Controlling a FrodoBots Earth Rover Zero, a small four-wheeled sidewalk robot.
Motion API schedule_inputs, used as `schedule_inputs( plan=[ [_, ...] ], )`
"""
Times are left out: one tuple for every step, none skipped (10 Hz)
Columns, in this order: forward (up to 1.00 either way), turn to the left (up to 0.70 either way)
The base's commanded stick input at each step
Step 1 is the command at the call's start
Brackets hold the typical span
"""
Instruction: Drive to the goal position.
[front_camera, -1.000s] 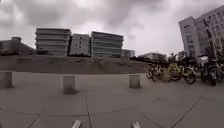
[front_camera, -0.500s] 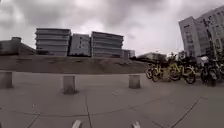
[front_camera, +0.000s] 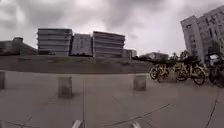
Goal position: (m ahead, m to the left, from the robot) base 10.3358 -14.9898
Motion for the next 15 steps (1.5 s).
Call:
schedule_inputs(
  plan=[
    [1.0, 0.0],
    [1.0, 0.0],
    [1.0, 0.0],
    [1.0, 0.0],
    [1.0, 0.0],
    [1.0, 0.0],
    [1.0, 0.0],
    [1.0, 0.0],
    [1.0, 0.0],
    [1.0, 0.0],
    [1.0, 0.0],
    [1.0, 0.0],
    [1.0, 0.0],
    [1.0, 0.0],
    [1.0, 0.0]
  ],
)
